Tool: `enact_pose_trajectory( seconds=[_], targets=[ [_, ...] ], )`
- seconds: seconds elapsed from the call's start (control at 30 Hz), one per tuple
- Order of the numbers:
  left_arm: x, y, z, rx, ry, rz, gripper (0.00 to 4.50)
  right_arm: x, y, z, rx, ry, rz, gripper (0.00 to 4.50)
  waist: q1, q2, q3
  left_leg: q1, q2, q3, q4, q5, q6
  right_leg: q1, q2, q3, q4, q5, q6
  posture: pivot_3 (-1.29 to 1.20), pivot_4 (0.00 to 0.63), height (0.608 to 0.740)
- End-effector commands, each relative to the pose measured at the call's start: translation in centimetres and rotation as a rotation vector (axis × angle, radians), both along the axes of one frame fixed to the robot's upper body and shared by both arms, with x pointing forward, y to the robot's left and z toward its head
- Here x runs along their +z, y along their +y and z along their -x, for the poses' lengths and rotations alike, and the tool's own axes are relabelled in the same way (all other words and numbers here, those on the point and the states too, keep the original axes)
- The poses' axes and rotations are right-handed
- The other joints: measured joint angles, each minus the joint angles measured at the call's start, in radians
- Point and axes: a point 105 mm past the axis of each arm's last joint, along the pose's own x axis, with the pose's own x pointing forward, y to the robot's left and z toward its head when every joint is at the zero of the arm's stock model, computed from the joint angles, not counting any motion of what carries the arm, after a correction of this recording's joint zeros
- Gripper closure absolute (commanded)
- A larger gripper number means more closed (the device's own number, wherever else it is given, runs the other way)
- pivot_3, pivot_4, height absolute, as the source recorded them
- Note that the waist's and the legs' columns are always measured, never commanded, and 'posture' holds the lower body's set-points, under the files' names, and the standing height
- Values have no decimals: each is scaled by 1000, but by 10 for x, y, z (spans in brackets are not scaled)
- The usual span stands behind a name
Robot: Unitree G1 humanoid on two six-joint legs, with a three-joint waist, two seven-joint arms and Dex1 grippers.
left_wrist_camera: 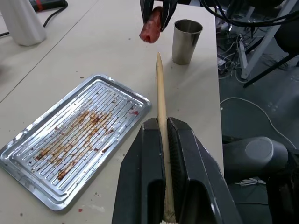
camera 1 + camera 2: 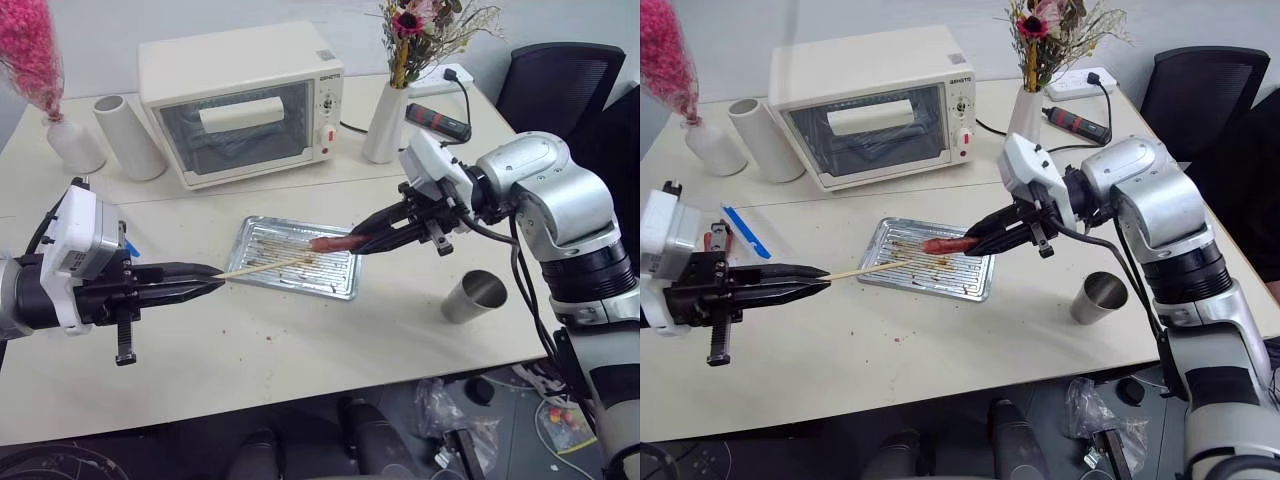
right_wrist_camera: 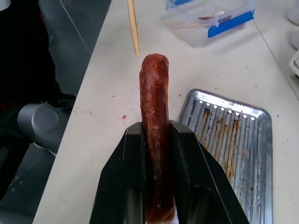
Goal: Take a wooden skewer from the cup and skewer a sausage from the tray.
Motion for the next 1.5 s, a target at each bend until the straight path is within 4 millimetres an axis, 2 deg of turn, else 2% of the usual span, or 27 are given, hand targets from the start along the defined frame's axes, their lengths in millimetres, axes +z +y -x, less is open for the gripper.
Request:
enact_pose_trajectory(
  seconds=[0.03,0.33,0.57,1.0,1.5],
  targets=[
    [6,0,-1,-11,-45,-27,4500,17,0,16,65,-24,-27,3827,3,0,0,0,0,0,0,0,0,0,0,0,0,0,0,0,150,740],
    [11,-4,-1,-39,-63,-46,4500,15,2,23,83,-22,-28,3827,15,0,0,0,-1,0,0,0,0,0,0,0,0,0,0,0,150,740],
    [16,-3,1,-47,-73,-58,4500,7,3,13,50,-5,-31,3827,14,0,0,0,0,0,0,0,0,0,1,0,0,0,0,0,150,740],
    [18,-1,2,-45,-86,-81,4500,-8,0,8,54,1,3,3827,14,0,0,0,-1,1,0,0,0,0,1,0,0,0,0,0,150,740],
    [20,-5,-1,-62,-95,-77,4500,5,8,23,98,23,-40,3827,14,0,0,0,0,0,0,0,0,0,1,0,1,0,0,0,150,740]
  ],
)
